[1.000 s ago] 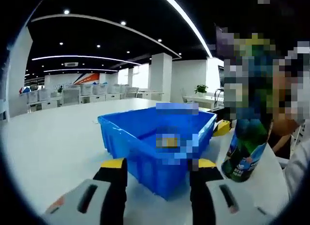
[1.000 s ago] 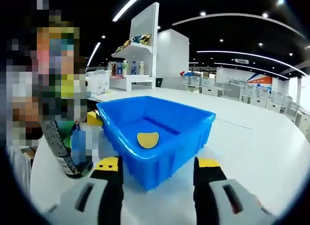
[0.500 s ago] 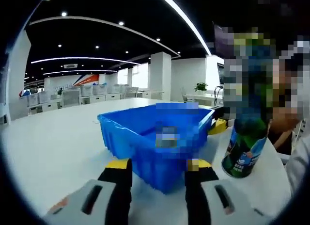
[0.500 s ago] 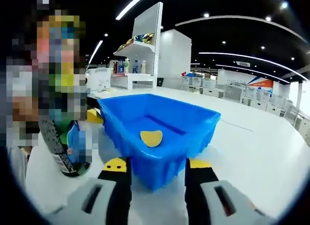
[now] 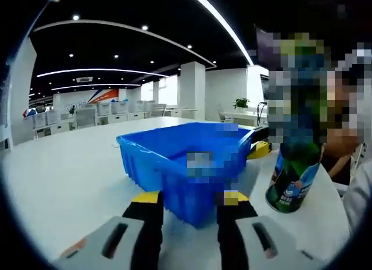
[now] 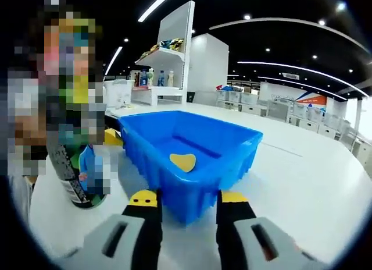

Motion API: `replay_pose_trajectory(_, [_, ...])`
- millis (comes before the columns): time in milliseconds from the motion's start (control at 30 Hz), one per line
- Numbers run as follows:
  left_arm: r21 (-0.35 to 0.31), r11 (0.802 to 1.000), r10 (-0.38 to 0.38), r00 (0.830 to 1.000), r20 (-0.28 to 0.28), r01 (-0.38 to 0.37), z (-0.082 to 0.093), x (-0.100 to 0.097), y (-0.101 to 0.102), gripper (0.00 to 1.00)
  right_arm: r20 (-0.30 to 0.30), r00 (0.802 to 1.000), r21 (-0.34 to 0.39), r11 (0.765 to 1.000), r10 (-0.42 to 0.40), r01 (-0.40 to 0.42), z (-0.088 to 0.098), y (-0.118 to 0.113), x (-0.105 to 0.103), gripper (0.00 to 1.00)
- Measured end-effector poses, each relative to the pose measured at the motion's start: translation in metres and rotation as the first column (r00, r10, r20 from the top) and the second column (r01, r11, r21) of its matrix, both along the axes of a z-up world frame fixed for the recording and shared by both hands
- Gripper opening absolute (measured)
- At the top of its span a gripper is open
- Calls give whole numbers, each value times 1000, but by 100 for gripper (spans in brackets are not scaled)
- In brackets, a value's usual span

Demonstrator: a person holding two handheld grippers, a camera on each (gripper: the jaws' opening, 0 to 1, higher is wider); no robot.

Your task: Open the lid of the chip container on the table, take out the chips, place them into the box in front of the container, and close the lid

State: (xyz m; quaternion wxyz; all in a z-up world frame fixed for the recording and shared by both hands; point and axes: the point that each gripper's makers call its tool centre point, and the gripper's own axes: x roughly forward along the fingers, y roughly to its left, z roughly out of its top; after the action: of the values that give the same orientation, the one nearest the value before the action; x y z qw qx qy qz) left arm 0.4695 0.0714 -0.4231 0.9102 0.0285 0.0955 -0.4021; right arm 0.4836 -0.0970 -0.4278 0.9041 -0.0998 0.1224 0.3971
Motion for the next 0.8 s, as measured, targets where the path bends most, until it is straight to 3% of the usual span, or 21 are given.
replay_pose_trajectory(500, [-17,1000,5,1000,8,-5,4,-2,1,36,5,1000,16,1000,8,-8,4,3,-1,34])
replay_pose_trajectory(800, [-5,1000,12,999,45,-12,9,-2,3,35,16,1000,8,1000,14,-14,2,2,4,33])
